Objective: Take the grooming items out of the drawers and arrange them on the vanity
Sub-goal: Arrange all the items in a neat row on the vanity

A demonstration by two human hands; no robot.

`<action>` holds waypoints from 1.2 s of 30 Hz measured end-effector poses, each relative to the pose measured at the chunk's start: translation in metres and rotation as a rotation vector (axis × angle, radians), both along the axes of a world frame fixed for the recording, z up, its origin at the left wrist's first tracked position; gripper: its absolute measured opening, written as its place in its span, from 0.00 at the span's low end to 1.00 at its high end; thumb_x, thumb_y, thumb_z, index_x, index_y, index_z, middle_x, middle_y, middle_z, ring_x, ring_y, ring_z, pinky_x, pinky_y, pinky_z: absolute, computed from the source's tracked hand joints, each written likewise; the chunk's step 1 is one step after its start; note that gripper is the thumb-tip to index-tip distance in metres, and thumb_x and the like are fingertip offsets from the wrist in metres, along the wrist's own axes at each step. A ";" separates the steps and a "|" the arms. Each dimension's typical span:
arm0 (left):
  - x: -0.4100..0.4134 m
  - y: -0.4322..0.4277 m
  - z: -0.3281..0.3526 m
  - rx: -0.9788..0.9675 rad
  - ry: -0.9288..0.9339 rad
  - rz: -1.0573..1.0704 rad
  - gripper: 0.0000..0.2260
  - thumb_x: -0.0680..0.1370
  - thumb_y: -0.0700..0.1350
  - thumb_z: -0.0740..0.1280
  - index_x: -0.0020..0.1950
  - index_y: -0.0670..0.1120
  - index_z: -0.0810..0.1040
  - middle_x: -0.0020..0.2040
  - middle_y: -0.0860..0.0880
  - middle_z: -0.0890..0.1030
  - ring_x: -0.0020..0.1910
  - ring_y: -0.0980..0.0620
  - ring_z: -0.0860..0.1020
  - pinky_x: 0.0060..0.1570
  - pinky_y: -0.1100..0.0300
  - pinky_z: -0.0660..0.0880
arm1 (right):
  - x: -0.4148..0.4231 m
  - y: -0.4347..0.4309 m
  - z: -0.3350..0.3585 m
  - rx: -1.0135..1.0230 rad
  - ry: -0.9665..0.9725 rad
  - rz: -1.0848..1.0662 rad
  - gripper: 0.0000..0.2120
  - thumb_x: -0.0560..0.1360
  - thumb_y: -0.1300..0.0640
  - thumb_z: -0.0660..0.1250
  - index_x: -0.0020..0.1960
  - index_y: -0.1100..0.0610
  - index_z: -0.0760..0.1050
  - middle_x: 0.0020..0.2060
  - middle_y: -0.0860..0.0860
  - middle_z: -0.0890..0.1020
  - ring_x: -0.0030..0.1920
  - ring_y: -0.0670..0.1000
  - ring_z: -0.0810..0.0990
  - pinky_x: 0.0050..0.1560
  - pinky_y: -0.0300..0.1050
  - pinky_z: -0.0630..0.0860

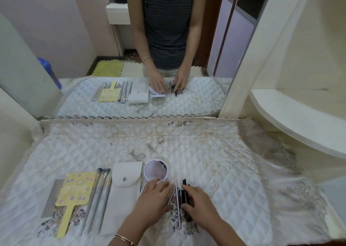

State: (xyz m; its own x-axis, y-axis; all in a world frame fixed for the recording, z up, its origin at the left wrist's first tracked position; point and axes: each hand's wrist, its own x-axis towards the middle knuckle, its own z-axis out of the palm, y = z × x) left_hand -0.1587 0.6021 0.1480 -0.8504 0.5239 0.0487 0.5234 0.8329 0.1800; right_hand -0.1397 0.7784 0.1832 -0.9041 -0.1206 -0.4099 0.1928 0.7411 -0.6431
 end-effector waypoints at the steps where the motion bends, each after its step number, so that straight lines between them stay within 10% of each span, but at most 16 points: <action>1: -0.001 0.000 -0.002 -0.018 0.014 -0.006 0.38 0.46 0.68 0.71 0.53 0.60 0.66 0.52 0.61 0.66 0.54 0.54 0.68 0.53 0.63 0.73 | 0.000 0.000 0.000 -0.002 0.003 -0.001 0.26 0.75 0.54 0.65 0.71 0.48 0.62 0.62 0.50 0.70 0.62 0.48 0.71 0.63 0.39 0.67; 17: 0.000 0.001 -0.004 0.069 0.119 0.065 0.10 0.64 0.60 0.62 0.36 0.55 0.74 0.42 0.58 0.79 0.55 0.54 0.68 0.53 0.61 0.63 | -0.001 -0.003 0.000 0.037 0.037 0.096 0.26 0.72 0.55 0.65 0.69 0.46 0.63 0.51 0.45 0.64 0.47 0.45 0.69 0.50 0.37 0.70; 22: 0.005 0.007 -0.006 0.104 0.115 0.186 0.24 0.80 0.54 0.46 0.33 0.51 0.75 0.39 0.55 0.80 0.55 0.52 0.69 0.53 0.57 0.64 | -0.003 -0.008 -0.001 0.033 0.041 0.088 0.26 0.72 0.53 0.66 0.69 0.47 0.63 0.51 0.44 0.65 0.51 0.45 0.71 0.56 0.39 0.71; 36: 0.006 0.015 -0.014 0.092 0.152 0.229 0.15 0.74 0.51 0.57 0.35 0.48 0.78 0.42 0.51 0.81 0.58 0.49 0.69 0.57 0.53 0.64 | -0.001 -0.008 -0.003 0.135 0.124 0.087 0.31 0.71 0.49 0.64 0.71 0.43 0.55 0.61 0.47 0.66 0.57 0.47 0.72 0.50 0.40 0.74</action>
State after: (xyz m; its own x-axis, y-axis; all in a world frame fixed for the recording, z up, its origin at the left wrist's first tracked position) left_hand -0.1532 0.6175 0.1335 -0.9253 0.3065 0.2232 0.3503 0.9163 0.1940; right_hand -0.1409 0.7704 0.1797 -0.9371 -0.1521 -0.3142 0.0497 0.8327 -0.5515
